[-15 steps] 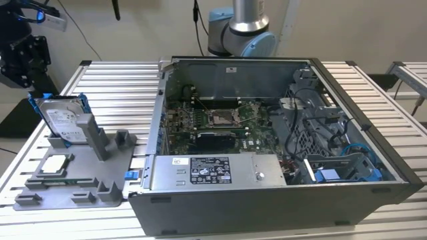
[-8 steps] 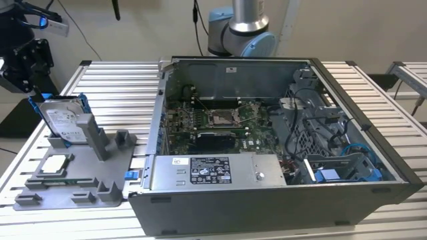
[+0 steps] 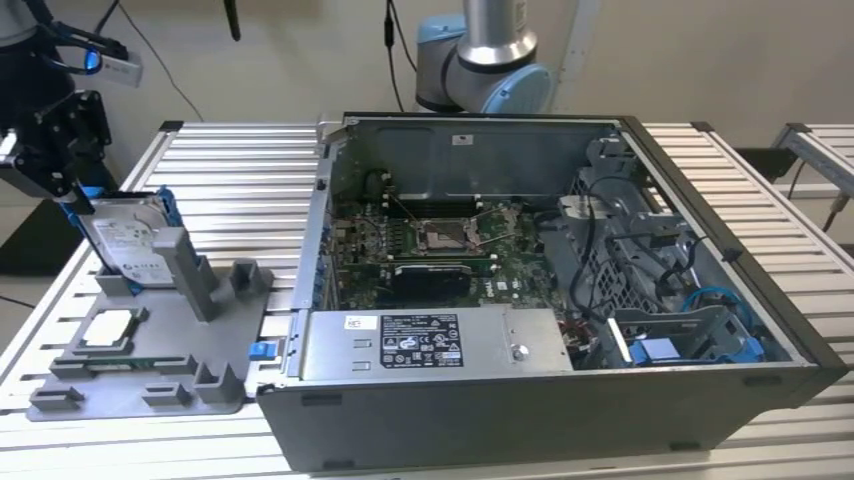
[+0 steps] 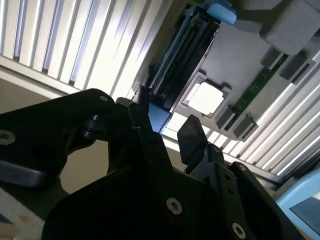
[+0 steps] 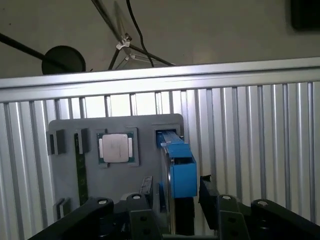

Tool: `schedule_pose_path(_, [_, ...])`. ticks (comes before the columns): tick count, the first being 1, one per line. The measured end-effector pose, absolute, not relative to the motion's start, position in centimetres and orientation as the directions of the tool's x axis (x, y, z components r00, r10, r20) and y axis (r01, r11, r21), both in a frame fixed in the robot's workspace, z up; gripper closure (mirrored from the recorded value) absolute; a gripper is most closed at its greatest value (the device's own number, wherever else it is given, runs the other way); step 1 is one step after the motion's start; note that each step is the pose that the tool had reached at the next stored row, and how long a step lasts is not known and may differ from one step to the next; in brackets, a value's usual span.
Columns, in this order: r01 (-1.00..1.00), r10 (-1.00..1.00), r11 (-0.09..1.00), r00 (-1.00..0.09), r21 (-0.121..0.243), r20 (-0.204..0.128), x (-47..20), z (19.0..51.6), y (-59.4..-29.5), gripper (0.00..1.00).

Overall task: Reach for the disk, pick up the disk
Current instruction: 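Pick up the disk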

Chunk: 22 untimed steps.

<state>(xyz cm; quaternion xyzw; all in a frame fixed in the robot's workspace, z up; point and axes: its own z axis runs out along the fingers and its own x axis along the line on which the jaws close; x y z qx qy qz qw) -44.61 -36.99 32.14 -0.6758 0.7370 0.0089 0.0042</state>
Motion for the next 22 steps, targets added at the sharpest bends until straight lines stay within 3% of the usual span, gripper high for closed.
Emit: schedule_pose_path(22, [-0.998,-0.997,0.062,-0.062,-0.006,-0.036,-44.8,28.2,-36.7,0.0])
